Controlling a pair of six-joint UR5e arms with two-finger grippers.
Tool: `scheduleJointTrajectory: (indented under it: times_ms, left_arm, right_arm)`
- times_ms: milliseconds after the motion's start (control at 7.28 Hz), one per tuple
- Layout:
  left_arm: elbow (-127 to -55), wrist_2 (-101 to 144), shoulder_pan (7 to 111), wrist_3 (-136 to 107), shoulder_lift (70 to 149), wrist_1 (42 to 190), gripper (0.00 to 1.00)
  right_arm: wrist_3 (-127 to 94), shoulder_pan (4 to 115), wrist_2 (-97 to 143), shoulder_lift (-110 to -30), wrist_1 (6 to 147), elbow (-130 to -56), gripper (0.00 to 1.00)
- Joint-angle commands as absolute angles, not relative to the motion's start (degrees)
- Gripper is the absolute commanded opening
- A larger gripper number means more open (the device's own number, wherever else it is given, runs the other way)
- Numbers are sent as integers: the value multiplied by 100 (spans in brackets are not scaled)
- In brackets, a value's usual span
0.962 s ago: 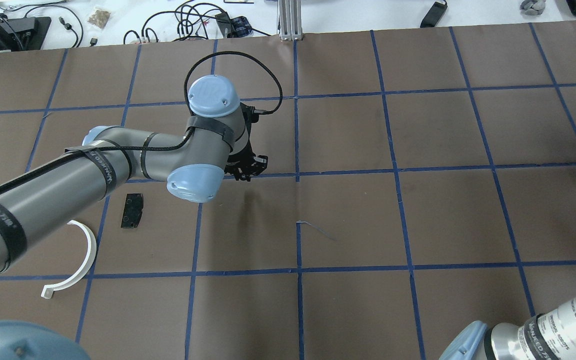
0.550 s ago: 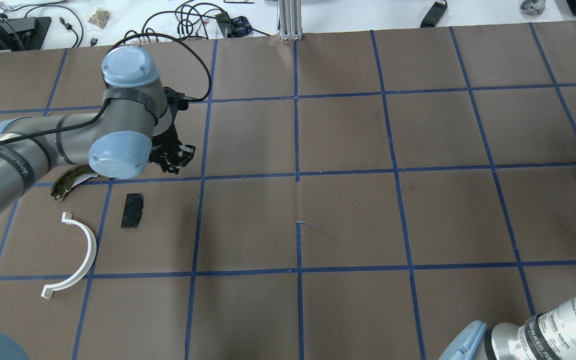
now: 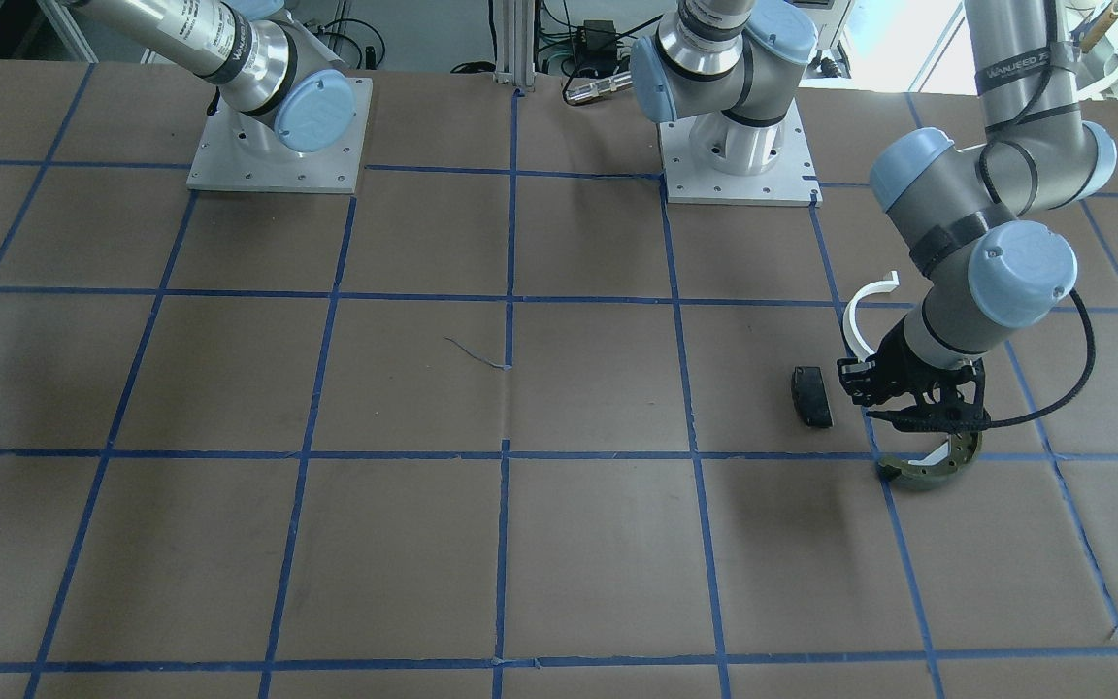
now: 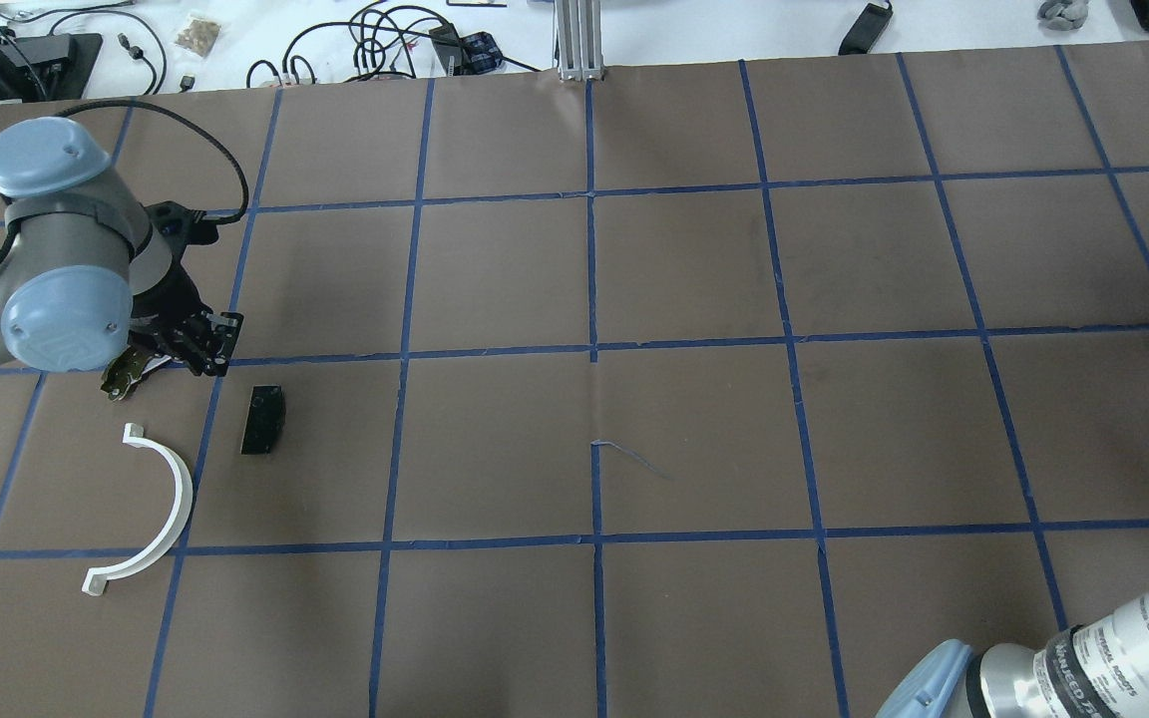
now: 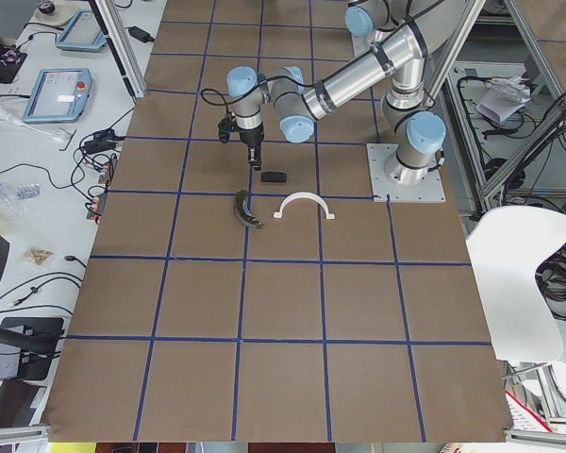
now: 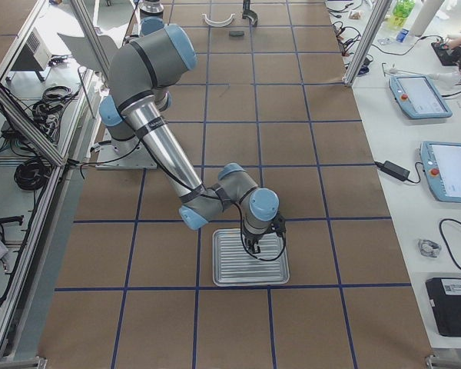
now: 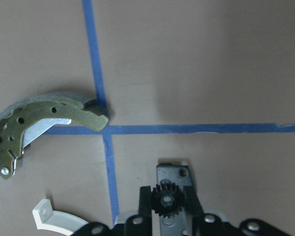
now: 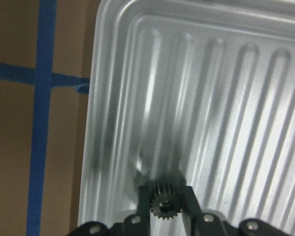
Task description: Place bearing gear from tray to pile
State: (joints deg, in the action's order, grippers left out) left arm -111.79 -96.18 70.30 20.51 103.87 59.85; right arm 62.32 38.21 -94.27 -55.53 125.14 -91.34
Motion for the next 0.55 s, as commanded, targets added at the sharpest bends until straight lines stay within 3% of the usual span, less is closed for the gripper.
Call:
scheduleJointTrajectory:
  times_ms: [0, 412]
  left_arm:
    - [-11469, -9518, 6760, 2816, 10467, 5776, 0]
    - [-11793, -9510, 6548, 3138, 10564, 5188, 0]
  right_arm:
    - [6197, 3823, -9431, -5616, 12455, -9115, 12]
    - [5784, 4129, -9352, -6316, 12226, -9377, 17]
